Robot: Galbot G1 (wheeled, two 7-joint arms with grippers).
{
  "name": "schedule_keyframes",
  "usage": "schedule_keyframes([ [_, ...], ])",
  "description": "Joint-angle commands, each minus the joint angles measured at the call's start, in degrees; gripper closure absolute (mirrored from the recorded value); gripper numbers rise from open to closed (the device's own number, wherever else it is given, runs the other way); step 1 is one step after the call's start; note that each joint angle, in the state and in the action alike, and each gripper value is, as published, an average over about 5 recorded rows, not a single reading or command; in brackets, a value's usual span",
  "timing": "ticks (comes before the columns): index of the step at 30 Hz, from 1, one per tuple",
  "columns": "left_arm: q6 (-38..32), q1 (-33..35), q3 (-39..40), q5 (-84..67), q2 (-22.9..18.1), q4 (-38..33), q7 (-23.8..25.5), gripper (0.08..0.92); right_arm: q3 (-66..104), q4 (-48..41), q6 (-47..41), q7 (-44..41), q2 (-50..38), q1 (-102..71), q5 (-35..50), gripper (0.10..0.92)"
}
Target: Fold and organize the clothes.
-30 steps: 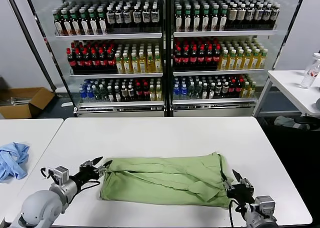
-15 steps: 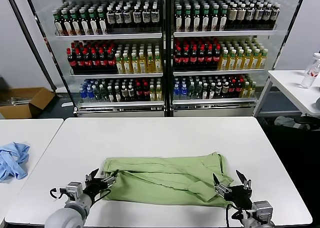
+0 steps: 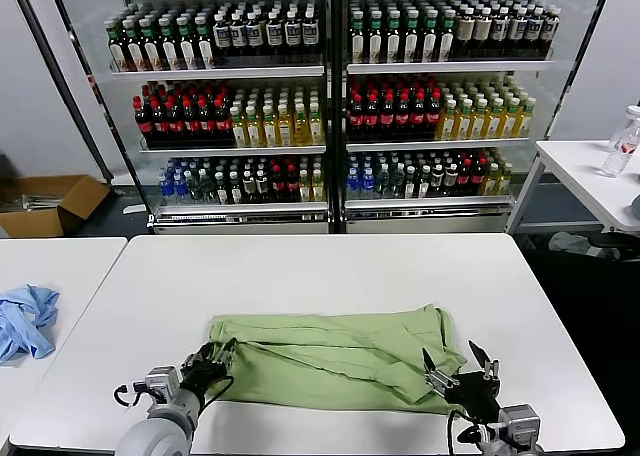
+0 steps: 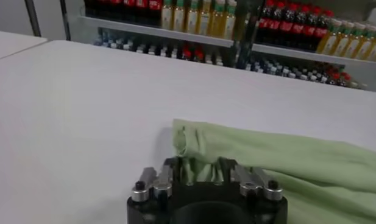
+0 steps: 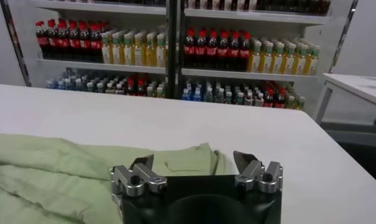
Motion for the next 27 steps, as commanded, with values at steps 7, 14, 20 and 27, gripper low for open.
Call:
schedule_keyframes([
  [7, -1.7, -1.3, -3.2, 11.1, 1.7, -1.3, -1.5, 0.804, -0.2, 0.4, 0.1, 0.1, -0.3, -0.1, -0.7, 0.202],
  [14, 1.0, 2.0, -18.7, 24.5, 8.0, -2.8, 7.6, 0.913, -0.1, 0.9, 0.0, 0.1, -0.5, 0.0, -0.9, 0.203],
  [20, 1.8, 3.7, -26.8, 22.0, 10.8, -2.2, 11.5, 0.913, -0.5, 1.7, -0.2, 0.1, -0.7, 1.5, -1.0, 0.203],
  [27, 7.1, 4.6, -9.0, -2.9, 4.9, -18.1, 9.9, 0.913, 0.0, 1.4, -0.3, 0.2, -0.8, 2.7, -1.0, 0.202],
])
